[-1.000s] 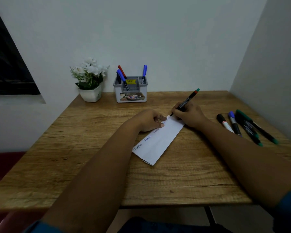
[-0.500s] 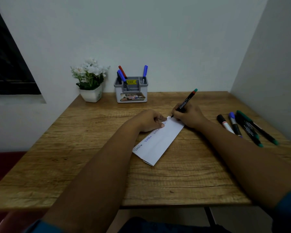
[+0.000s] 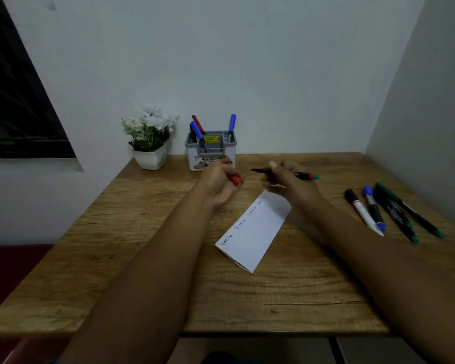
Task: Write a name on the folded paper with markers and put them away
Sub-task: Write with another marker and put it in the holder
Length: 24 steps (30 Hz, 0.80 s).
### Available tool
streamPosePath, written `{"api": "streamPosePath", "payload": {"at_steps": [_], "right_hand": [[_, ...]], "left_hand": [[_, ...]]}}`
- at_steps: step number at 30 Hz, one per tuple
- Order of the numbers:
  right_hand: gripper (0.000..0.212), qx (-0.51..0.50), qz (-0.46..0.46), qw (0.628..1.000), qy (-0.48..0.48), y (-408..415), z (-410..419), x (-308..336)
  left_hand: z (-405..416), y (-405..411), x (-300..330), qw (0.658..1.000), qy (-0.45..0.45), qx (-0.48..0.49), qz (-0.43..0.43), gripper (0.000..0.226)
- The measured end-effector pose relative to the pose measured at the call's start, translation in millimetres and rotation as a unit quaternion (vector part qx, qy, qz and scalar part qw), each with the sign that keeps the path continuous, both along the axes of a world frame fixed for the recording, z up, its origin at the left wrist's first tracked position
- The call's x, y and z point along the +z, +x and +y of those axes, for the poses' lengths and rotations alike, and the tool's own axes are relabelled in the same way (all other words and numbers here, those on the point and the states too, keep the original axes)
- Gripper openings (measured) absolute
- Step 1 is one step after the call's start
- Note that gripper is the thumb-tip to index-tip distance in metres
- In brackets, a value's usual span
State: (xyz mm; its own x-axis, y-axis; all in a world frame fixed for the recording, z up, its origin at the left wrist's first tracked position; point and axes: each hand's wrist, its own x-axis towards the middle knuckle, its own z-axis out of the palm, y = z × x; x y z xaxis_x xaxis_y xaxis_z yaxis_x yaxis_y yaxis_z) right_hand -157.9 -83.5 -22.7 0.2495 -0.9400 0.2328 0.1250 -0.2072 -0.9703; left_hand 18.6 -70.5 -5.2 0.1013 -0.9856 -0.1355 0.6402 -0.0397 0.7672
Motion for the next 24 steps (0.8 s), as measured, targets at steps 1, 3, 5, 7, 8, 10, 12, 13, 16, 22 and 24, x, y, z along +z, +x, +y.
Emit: {"api": "streamPosePath", "payload": {"at_steps": [1,3,5,7,8,10,12,13,16,22,24], "right_hand": [[0.029,0.024,-0.032,0.999,0.022,4.0,3.1,1.6],[0.033,0.043,-0.051,0.998,0.025,9.7,8.0,6.4],[0.022,0.029,-0.028,0.999,-0.018,11.8,11.7,9.8],[0.022,0.006,-0.021,0.998,-0.053,12.3,16.8,12.5],[0.022,-0.009,-0.019,0.998,-0.067,12.0,17.8,13.2],[0.021,-0.036,-0.022,0.995,-0.087,10.9,17.7,13.5],[0.014,-0.052,-0.029,0.994,-0.093,9.8,16.6,13.7],[0.01,-0.056,-0.036,0.994,-0.09,9.3,16.3,13.6],[0.005,-0.079,-0.052,0.993,-0.069,8.7,14.3,11.8],[0.012,-0.138,-0.022,0.989,-0.036,7.2,6.0,8.4],[0.011,-0.146,-0.021,0.989,-0.028,6.4,5.3,9.4]], "left_hand": [[0.9,-0.5,0.5,1.0,-0.002,0.001,0.03,0.035],[4.9,-2.0,3.1,0.997,-0.007,0.002,0.075,0.036],[6.0,-3.1,4.7,0.996,-0.016,0.01,0.085,0.034],[3.2,-2.2,3.5,0.991,-0.031,0.023,0.131,0.028],[1.3,-1.4,1.9,0.989,-0.039,0.027,0.141,0.026],[-2.4,1.2,-2.8,0.997,-0.047,0.04,0.039,0.035],[-3.3,5.0,-10.3,0.971,-0.047,0.066,-0.223,0.048],[-2.3,5.8,-13.6,0.927,-0.06,0.078,-0.362,0.045],[0.4,3.9,-21.6,0.844,-0.121,0.058,-0.519,0.025],[-1.7,3.8,-23.5,0.843,-0.156,0.047,-0.513,0.023],[-1.2,5.3,-23.3,0.84,-0.162,0.049,-0.516,0.024]]}}
